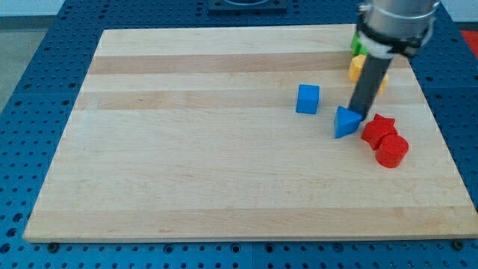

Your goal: Push blue triangle towards the bottom side of the board

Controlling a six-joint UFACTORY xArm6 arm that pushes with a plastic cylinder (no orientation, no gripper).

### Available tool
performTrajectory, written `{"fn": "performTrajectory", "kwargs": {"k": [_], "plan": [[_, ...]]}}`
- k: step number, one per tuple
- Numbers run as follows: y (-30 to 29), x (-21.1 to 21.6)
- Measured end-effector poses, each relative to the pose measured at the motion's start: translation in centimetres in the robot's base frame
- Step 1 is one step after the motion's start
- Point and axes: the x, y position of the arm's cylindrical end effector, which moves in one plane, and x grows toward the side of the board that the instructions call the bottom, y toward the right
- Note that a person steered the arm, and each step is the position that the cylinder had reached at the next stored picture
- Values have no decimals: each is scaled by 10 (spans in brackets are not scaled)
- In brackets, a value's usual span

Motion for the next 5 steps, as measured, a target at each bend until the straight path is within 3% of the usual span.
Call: {"fn": "performTrajectory", "kwargs": {"k": [2,3,5], "plan": [[-40,50],[-41,27],[-96,39]]}}
